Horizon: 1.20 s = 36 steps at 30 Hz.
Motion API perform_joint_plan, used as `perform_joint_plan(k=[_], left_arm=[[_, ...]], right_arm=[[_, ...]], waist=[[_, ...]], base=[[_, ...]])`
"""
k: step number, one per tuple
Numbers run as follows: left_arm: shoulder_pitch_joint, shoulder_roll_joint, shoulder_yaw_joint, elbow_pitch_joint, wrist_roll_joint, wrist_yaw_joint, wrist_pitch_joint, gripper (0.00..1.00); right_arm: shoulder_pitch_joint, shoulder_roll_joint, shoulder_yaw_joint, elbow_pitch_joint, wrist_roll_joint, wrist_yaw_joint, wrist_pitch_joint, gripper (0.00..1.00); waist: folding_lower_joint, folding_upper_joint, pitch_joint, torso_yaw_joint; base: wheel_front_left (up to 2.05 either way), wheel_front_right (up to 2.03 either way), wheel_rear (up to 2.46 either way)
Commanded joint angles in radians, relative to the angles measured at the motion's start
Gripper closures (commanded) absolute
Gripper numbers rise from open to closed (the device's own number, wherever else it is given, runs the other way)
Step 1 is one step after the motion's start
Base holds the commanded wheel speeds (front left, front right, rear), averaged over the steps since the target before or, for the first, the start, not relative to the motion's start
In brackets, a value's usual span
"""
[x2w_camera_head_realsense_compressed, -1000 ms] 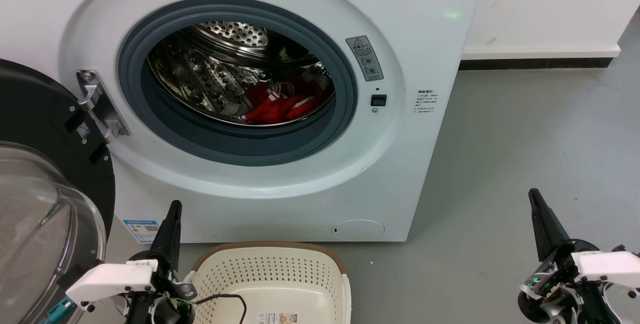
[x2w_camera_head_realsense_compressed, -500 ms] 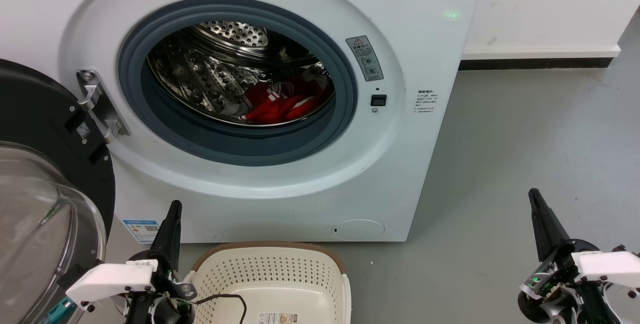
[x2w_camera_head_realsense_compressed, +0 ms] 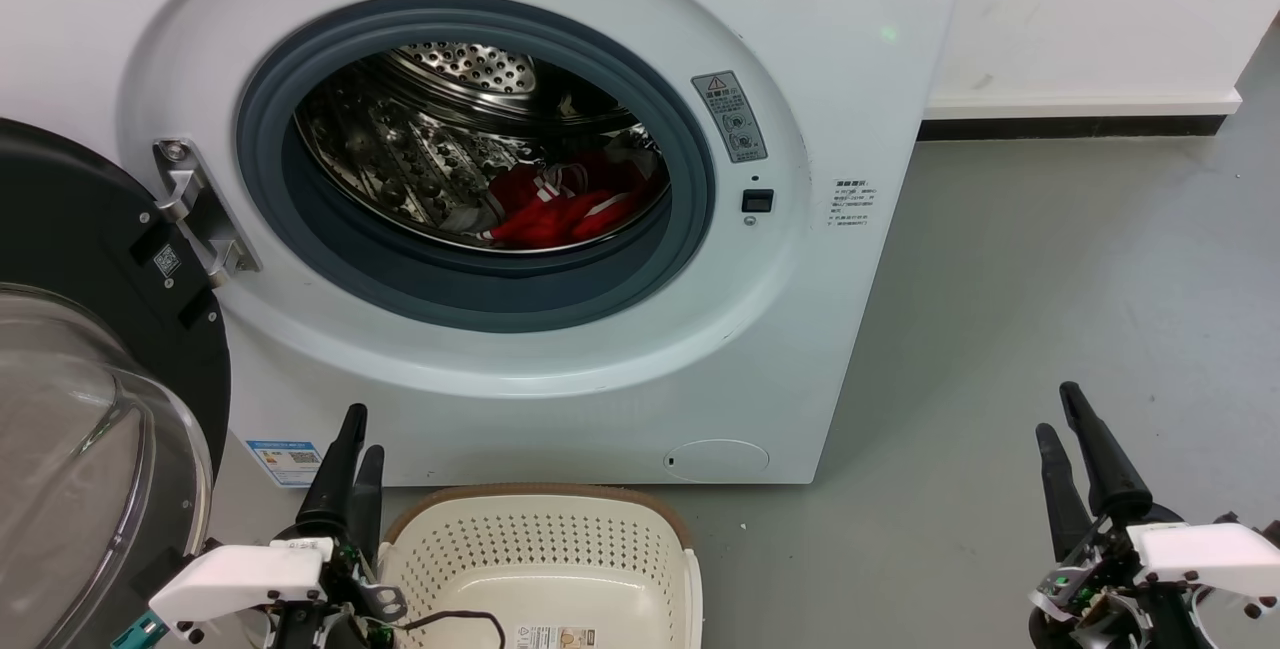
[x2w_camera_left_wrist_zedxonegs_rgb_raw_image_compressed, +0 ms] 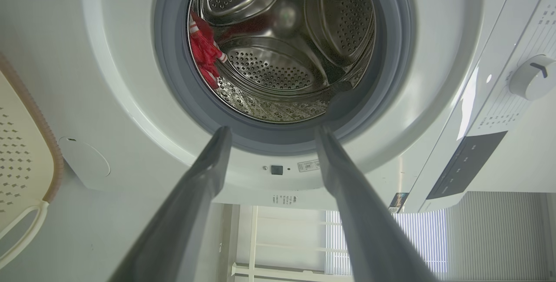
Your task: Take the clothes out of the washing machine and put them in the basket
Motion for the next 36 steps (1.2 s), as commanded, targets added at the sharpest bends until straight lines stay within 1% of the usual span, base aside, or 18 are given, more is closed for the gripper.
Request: perform_joint_plan(k=[1,5,11,13,14,17,26,36], left_arm=[[-0.018,0.002,-0.014,-0.026,0.01,0.0,-0.012,0.0],[-0.017,0.002,-0.026,-0.035,0.038,0.0,-0.033,0.0],[-0.016,0.003,-0.027,-0.053,0.136,0.0,-0.06,0.0],[-0.015,0.003,-0.028,-0.059,0.179,0.0,-0.069,0.0],[-0.015,0.003,-0.028,-0.059,0.179,0.0,-0.069,0.0],[-0.014,0.002,-0.029,-0.068,0.246,0.0,-0.082,0.0],[-0.005,0.002,-0.036,-0.085,0.437,0.0,-0.119,0.0],[-0.013,0.003,-0.044,-0.092,0.661,0.001,-0.155,0.0]], right_arm=[[-0.011,0.0,0.011,-0.027,-0.015,0.0,-0.013,0.0],[-0.002,0.0,0.019,-0.037,-0.052,0.0,-0.033,0.0],[0.009,0.0,0.023,-0.053,-0.172,0.0,-0.06,0.0],[0.014,0.0,0.023,-0.06,-0.201,0.0,-0.069,0.0],[0.014,0.0,0.023,-0.06,-0.201,0.0,-0.069,0.0],[0.019,0.0,0.025,-0.071,-0.267,0.0,-0.082,0.0],[0.038,0.0,0.041,-0.119,-0.568,0.0,-0.118,0.0],[0.052,0.0,0.051,-0.141,-0.783,0.0,-0.137,0.0]], waist=[[0.0,0.0,0.0,0.0],[0.0,0.0,-0.001,-0.001],[0.0,0.0,-0.003,-0.001],[0.0,0.0,-0.003,-0.001],[0.0,0.0,-0.003,-0.001],[0.0,0.0,-0.005,-0.001],[0.0,0.0,-0.01,-0.002],[0.0,0.0,-0.007,-0.002]], base=[[0.0,0.0,0.0],[0.0,0.0,0.0],[0.0,0.0,0.0],[0.0,0.0,0.0],[0.0,0.0,0.0],[0.0,0.0,0.0],[0.0,0.0,0.0],[0.0,0.0,0.0]])
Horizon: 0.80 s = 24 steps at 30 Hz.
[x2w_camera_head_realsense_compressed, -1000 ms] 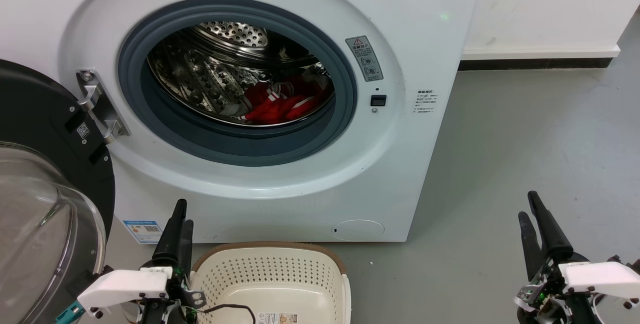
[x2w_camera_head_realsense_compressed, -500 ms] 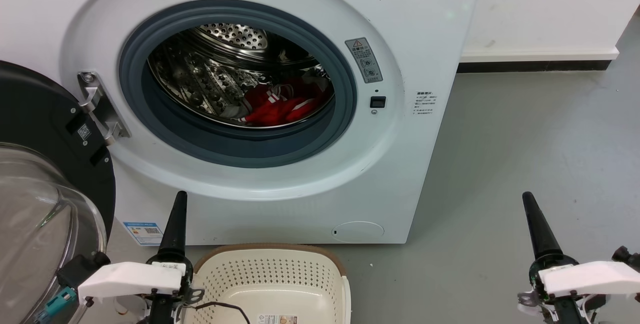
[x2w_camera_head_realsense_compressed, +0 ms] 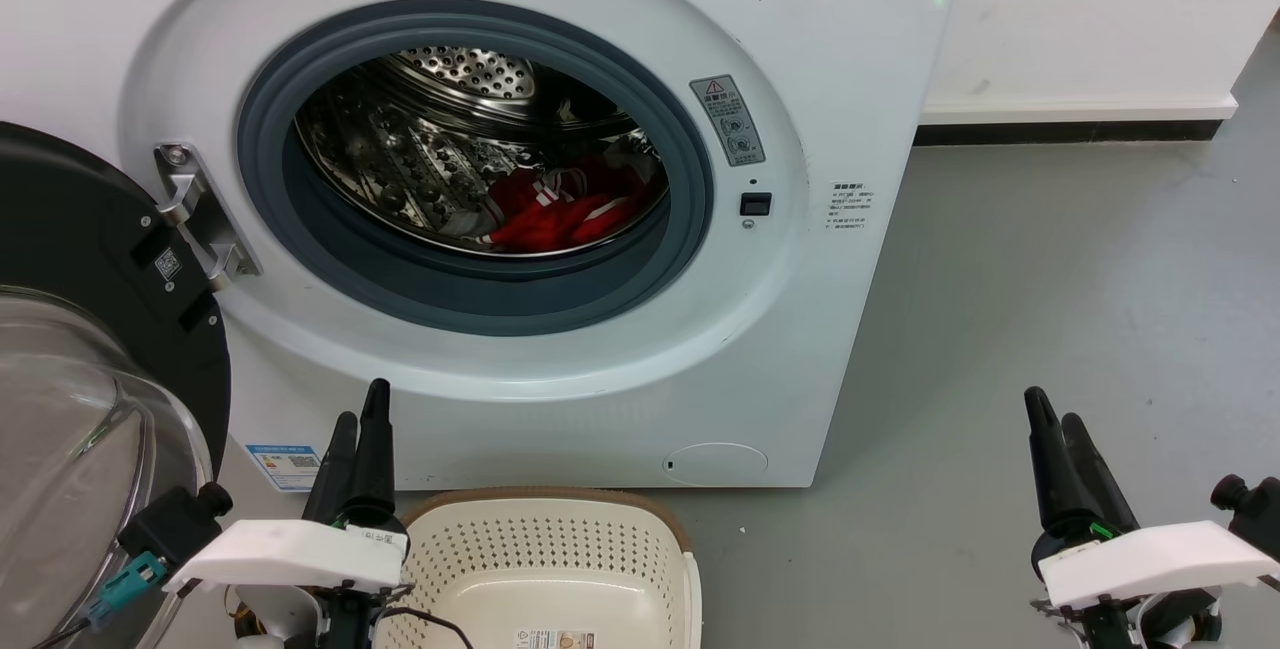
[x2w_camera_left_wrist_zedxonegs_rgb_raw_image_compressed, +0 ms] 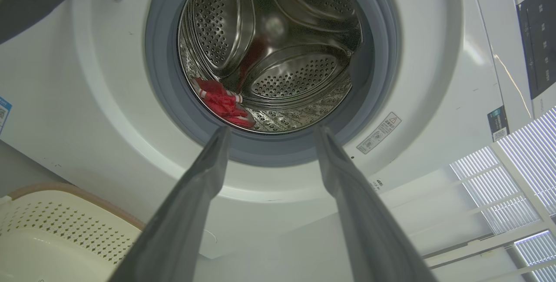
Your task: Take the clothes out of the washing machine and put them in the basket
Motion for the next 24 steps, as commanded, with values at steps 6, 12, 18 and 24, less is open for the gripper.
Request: perform_joint_plan(k=[6,12,18,24], left_arm=[[-0.014,0.003,-0.002,-0.034,0.135,0.007,-0.026,0.0],[-0.01,0.003,-0.01,-0.038,0.226,0.009,-0.045,0.0],[-0.012,0.005,-0.019,-0.039,0.322,0.013,-0.063,0.0],[-0.013,0.011,-0.03,-0.038,0.408,0.018,-0.081,0.0]], right_arm=[[0.004,-0.001,0.004,-0.029,-0.115,0.0,0.0,0.0],[0.013,-0.001,0.006,-0.041,-0.208,0.0,0.003,0.0],[0.024,0.0,0.01,-0.057,-0.297,0.0,-0.001,0.0],[0.032,0.0,0.013,-0.071,-0.377,0.0,-0.008,0.0]], waist=[[0.0,0.0,0.001,-0.001],[0.0,0.0,0.003,-0.001],[0.0,0.0,0.003,-0.002],[0.0,0.0,0.003,-0.004]], base=[[0.0,0.0,0.0],[0.0,0.0,0.0],[0.0,0.0,0.0],[0.0,0.0,0.0]])
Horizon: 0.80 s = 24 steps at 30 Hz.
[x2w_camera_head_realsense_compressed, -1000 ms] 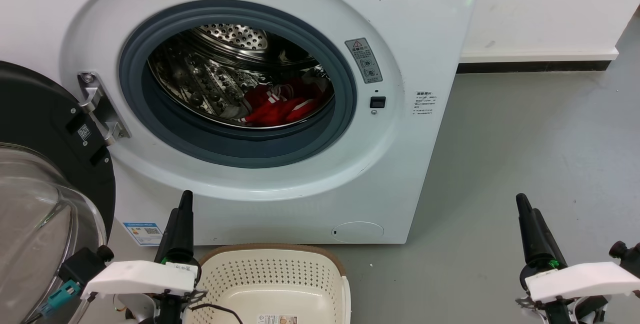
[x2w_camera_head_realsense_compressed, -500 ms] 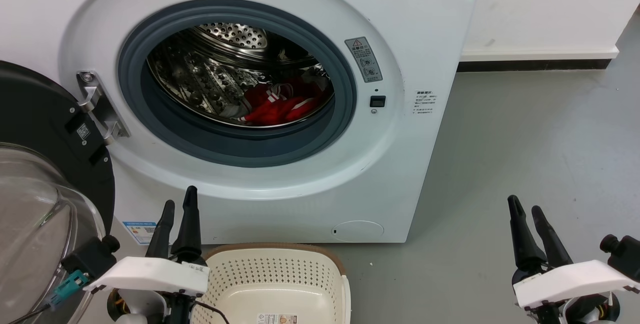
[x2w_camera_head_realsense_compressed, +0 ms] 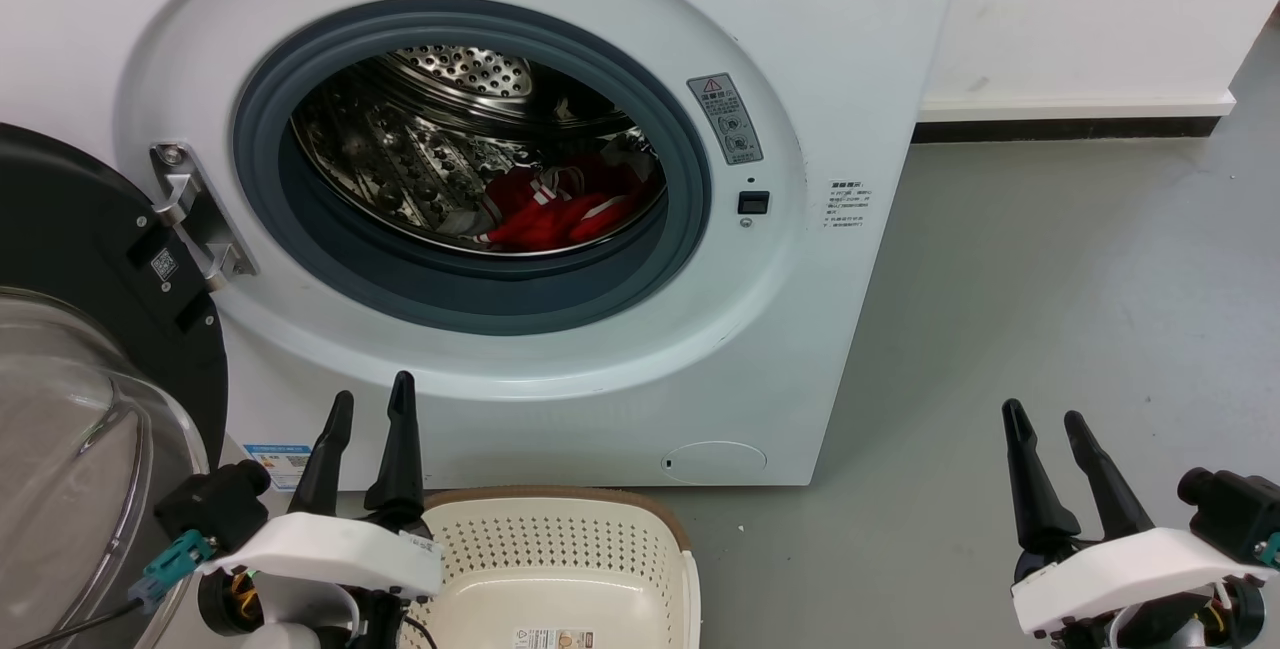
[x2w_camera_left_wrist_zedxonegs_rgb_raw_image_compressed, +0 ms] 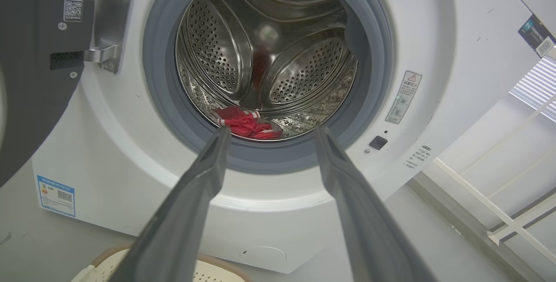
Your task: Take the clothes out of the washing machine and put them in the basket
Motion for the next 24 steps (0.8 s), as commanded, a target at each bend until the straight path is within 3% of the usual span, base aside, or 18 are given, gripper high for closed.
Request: perform_joint_plan(k=[1,24], left_arm=[[-0.013,0.007,-0.003,-0.012,0.032,0.004,-0.011,0.0],[-0.019,0.025,-0.039,0.023,0.281,0.041,-0.068,0.0]], right_arm=[[0.003,0.0,0.001,-0.017,-0.034,0.0,-0.009,0.0],[0.025,0.0,0.007,-0.042,-0.282,0.0,-0.025,0.0]], waist=[[0.0,0.0,0.0,0.0],[0.0,0.0,-0.004,-0.007]], base=[[0.0,0.0,0.0],[0.0,0.0,0.0]])
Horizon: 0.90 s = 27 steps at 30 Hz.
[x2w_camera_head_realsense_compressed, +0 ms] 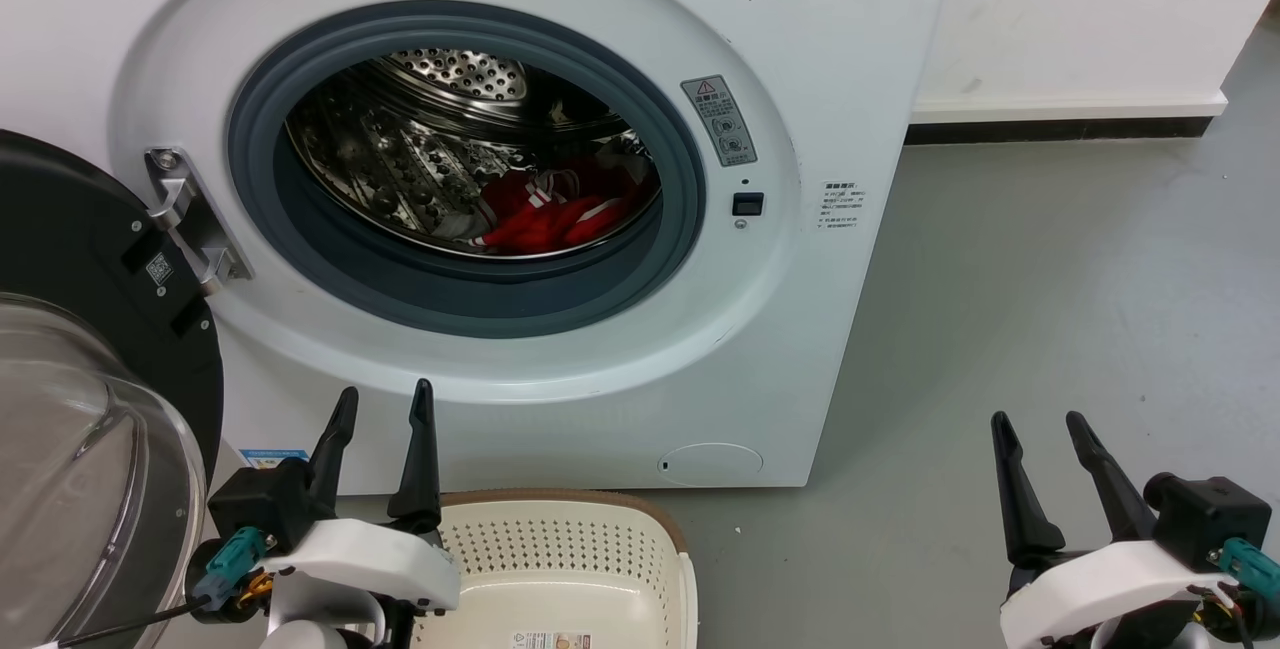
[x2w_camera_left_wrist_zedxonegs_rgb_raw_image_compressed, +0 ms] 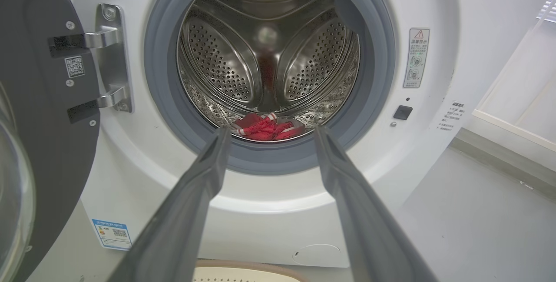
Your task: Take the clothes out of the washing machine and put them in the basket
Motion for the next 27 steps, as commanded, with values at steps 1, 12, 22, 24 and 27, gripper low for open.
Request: perform_joint_plan(k=[1,12,22,24,27], left_arm=[[-0.014,0.006,-0.002,-0.002,0.026,0.007,-0.011,0.0],[-0.013,0.006,-0.011,0.009,0.113,0.027,-0.034,0.0],[-0.012,0.009,-0.017,0.018,0.186,0.04,-0.054,0.0],[-0.011,0.009,-0.018,0.018,0.193,0.042,-0.055,0.0],[-0.007,0.009,-0.02,0.02,0.215,0.046,-0.06,0.0]], right_arm=[[0.004,0.0,0.001,-0.012,-0.026,0.0,-0.008,0.0],[0.008,0.001,0.013,-0.015,-0.121,0.0,-0.024,0.0],[0.014,0.001,0.019,-0.012,-0.195,0.0,-0.039,0.0],[0.014,0.001,0.019,-0.011,-0.202,0.0,-0.042,0.0],[0.015,0.001,0.022,-0.011,-0.223,0.0,-0.045,0.0]], waist=[[0.0,-0.0001,0.0,0.0],[0.0,-0.0001,0.0,0.001],[0.0,-0.0001,-0.001,0.002],[0.0,-0.0001,-0.002,0.002],[0.0,-0.0001,-0.002,0.002]], base=[[0.0,0.0,0.0],[0.0,0.0,0.0],[0.0,0.0,0.0],[0.0,0.0,0.0],[0.0,0.0,0.0]])
